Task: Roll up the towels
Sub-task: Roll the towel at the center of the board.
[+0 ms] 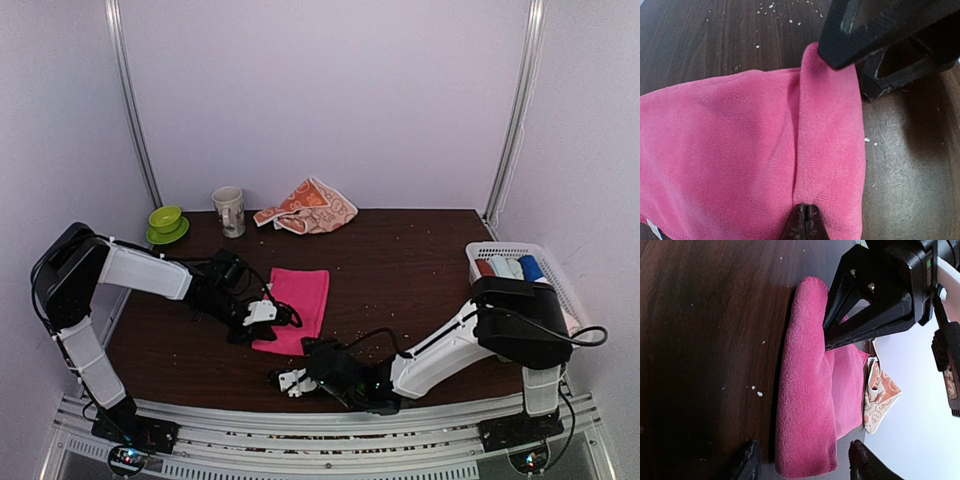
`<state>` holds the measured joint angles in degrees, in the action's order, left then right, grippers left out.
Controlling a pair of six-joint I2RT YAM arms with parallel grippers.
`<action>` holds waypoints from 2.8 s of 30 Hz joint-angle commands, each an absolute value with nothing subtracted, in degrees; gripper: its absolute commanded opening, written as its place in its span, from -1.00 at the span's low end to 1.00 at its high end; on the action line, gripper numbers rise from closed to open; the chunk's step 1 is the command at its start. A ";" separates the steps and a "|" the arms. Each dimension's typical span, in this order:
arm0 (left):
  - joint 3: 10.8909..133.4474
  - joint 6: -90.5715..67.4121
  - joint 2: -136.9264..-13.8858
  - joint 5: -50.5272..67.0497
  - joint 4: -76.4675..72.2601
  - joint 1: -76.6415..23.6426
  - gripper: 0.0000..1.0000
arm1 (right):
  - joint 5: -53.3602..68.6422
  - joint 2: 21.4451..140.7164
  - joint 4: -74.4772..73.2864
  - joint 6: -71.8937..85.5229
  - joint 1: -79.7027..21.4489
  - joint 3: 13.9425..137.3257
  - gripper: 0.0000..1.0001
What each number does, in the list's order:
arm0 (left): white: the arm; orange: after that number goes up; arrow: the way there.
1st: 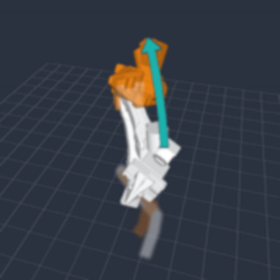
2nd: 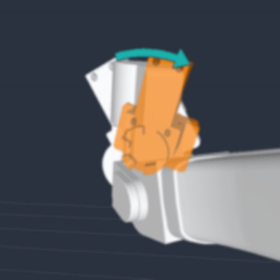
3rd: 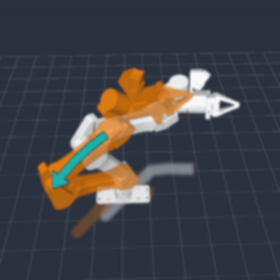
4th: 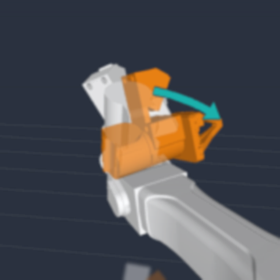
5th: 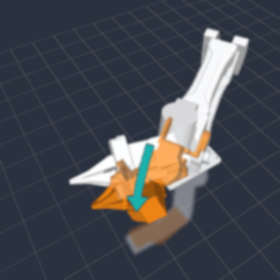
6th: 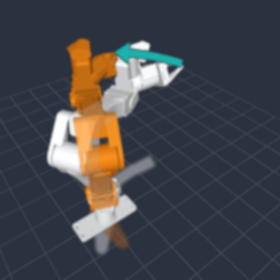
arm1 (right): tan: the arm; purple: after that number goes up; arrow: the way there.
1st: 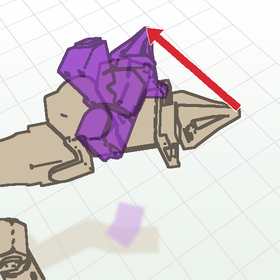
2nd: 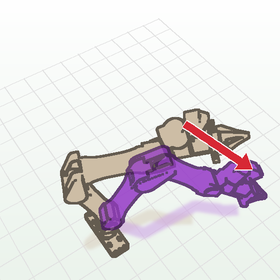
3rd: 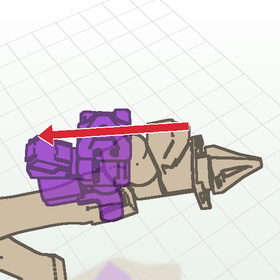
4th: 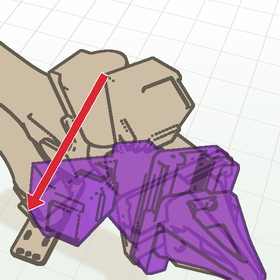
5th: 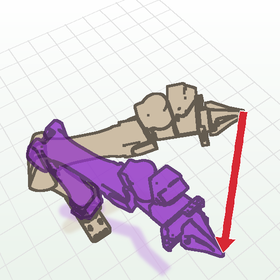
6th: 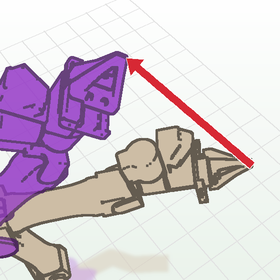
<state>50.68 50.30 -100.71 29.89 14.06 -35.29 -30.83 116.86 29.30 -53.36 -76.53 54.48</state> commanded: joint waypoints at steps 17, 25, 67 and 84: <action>49.22 52.03 -102.93 28.81 20.12 -35.23 -1.00 | -33.00 125.20 16.15 -53.63 -73.05 63.14 -0.55; 48.76 52.43 -100.18 31.48 20.08 -32.61 -0.70 | -26.53 122.17 9.40 -47.29 -73.04 63.71 -1.00; 27.09 55.33 -75.24 18.69 -5.31 -37.99 0.27 | 37.00 129.33 -38.53 -19.92 -56.65 93.87 -1.00; 30.88 52.55 -81.49 18.48 -2.80 -38.30 -0.04 | 38.85 131.28 -42.96 -20.86 -54.85 96.90 -0.99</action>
<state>29.74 54.02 -80.82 18.96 -1.74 -38.00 39.18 129.56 -38.24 -20.58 -54.98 97.14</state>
